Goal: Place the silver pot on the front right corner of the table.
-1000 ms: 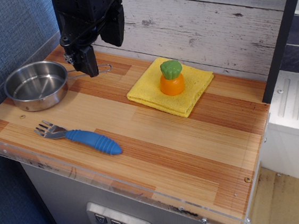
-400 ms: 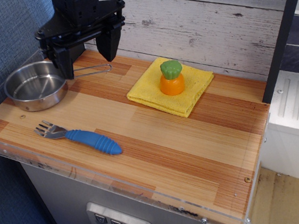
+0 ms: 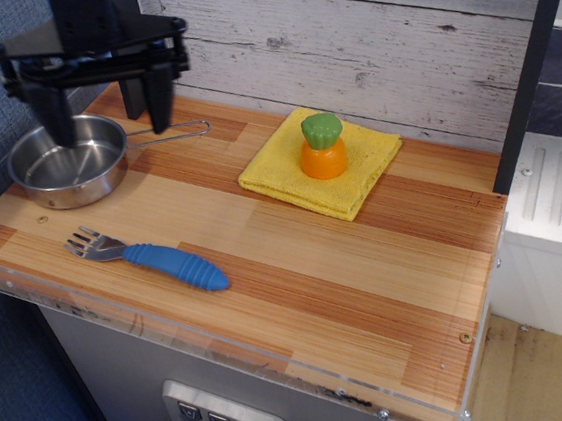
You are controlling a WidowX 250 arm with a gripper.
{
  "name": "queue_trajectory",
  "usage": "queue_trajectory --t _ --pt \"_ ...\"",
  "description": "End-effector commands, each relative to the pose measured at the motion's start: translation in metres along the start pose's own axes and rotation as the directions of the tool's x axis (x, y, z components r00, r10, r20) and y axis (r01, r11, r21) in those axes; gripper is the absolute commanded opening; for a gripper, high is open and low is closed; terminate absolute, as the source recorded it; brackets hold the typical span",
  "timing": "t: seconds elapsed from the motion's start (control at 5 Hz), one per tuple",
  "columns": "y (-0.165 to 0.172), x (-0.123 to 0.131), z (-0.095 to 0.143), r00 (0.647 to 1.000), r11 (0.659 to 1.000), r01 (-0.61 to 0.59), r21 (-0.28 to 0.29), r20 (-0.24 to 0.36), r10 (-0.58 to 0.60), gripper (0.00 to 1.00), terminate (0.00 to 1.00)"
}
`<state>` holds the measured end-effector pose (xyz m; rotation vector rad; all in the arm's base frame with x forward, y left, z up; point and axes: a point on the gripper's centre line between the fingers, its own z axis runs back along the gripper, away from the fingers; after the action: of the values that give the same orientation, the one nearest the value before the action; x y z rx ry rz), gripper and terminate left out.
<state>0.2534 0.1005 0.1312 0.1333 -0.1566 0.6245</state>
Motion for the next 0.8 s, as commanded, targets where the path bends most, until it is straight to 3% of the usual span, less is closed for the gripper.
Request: queue_trajectory --t 0.0,0.2,0.4,0.6 --pt "0.015 0.028 -0.007 0.933 0.923 0.343 0.176 0.046 -0.356 1.00 0.00" --pt "0.009 0.035 -0.009 0.887 0.877 0.415 0.242 0.108 -0.449 1.00 0.00" --pt "0.006 0.043 -0.015 0.873 0.864 0.429 0.265 0.126 -0.472 1.00 0.00" --pt "0.008 0.048 -0.032 0.885 0.871 0.414 0.264 0.106 -0.453 1.00 0.00"
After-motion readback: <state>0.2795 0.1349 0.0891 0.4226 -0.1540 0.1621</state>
